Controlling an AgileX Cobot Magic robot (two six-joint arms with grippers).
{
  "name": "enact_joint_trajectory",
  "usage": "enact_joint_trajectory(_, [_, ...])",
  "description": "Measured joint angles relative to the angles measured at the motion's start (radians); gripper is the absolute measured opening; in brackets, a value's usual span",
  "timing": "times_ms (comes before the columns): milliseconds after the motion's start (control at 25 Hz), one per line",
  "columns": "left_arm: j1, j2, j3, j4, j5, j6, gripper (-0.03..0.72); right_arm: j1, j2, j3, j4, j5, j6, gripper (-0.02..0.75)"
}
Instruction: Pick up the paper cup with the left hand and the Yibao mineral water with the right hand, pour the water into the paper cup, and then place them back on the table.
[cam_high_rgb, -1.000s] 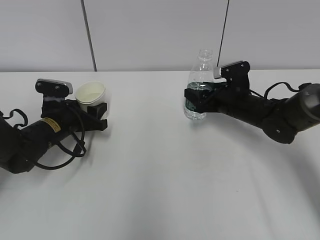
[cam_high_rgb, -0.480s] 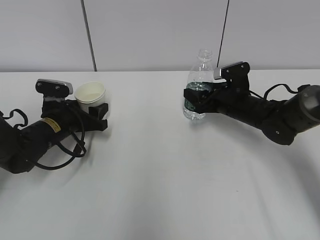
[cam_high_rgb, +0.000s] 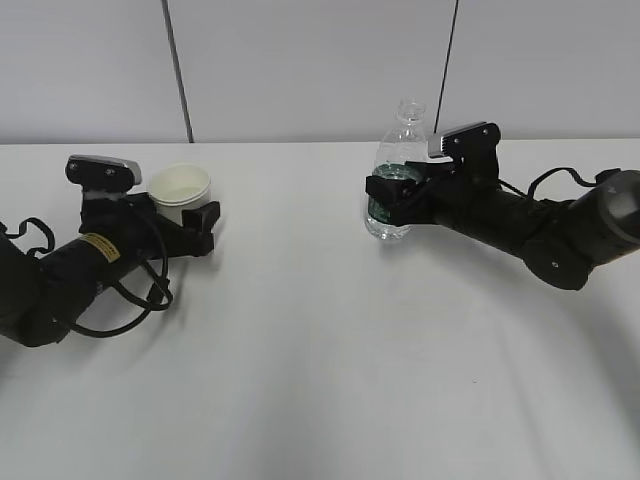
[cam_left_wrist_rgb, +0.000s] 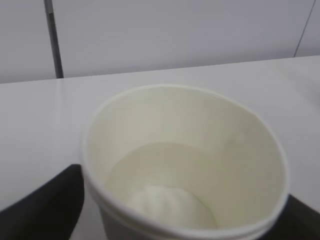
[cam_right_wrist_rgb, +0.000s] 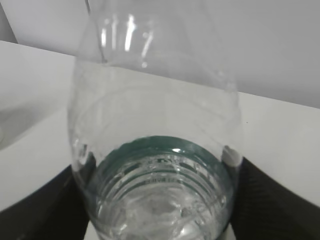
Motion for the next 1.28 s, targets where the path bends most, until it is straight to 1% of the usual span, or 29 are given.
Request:
enact_joint_trajectory(200, [0.0,0.0,0.0,-0.016,-0.003,0.0,0.58,0.0,0.0,0.0,0.0,-0.004,0.0,0.571])
enact_joint_trajectory(320, [0.0,0.0,0.0,-0.016,-0.004,0.0,0.581,0.0,0.0,0.0,0.0,-0.006,0.0,0.613])
enact_joint_trajectory(400, [0.0,0.0,0.0,-0.016,-0.004,0.0,0.581,0.0,0.0,0.0,0.0,-0.004,0.0,0.619])
enact_joint_trajectory(880, [0.0,0.004,0.0,-0.017,-0.006,0.0,0.582,0.0,0.0,0.0,-0.006,-0.002,0.006,0.627])
enact_joint_trajectory(1280, [0.0,0.005,0.0,-0.017,-0.023,0.0,0.582,0.0,-0.027,0.0,-0.021,0.041,0.029,0.629])
